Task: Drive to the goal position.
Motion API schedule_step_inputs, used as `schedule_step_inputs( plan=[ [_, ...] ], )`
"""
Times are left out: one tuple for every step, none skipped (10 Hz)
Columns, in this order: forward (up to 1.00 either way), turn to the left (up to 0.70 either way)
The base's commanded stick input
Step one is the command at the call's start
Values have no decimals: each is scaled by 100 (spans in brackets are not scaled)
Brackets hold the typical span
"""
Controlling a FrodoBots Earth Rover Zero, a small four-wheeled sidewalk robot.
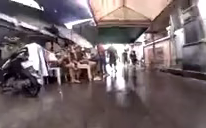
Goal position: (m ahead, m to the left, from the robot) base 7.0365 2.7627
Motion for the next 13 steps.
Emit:
schedule_step_inputs(
  plan=[
    [0,-99],
    [0,-56],
    [0,0],
    [0,0],
    [0,0],
    [0,0],
    [0,0],
    [11,0],
    [52,0],
    [98,0],
    [71,0],
    [0,0],
    [0,0]
  ],
)
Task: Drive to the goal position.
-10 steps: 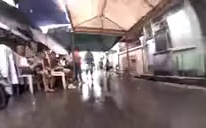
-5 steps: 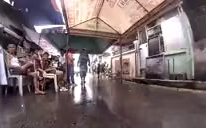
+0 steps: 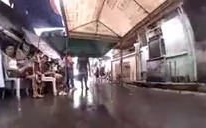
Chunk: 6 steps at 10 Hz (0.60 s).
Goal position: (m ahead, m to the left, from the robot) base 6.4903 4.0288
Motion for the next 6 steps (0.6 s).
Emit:
schedule_step_inputs(
  plan=[
    [0,0],
    [0,0],
    [0,0],
    [0,0],
    [0,0],
    [0,0]
  ],
)
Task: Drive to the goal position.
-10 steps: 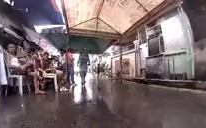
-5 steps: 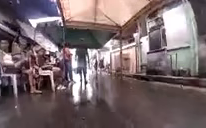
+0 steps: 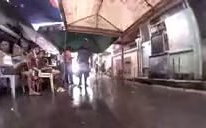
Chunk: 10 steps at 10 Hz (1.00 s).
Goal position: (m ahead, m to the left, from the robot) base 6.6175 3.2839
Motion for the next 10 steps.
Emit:
schedule_step_inputs(
  plan=[
    [0,0],
    [0,8],
    [0,100],
    [0,100],
    [0,100],
    [0,100],
    [0,100],
    [0,100],
    [0,100],
    [0,100]
  ],
)
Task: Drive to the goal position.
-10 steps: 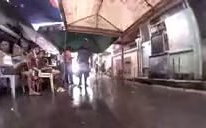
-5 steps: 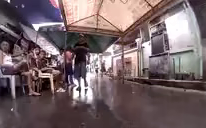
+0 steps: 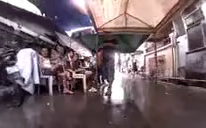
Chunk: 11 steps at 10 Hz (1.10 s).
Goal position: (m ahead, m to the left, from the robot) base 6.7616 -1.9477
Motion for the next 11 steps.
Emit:
schedule_step_inputs(
  plan=[
    [0,100],
    [0,100],
    [0,100],
    [0,100],
    [0,100],
    [0,100],
    [0,100],
    [0,100],
    [55,45],
    [91,8],
    [99,0]
  ],
)
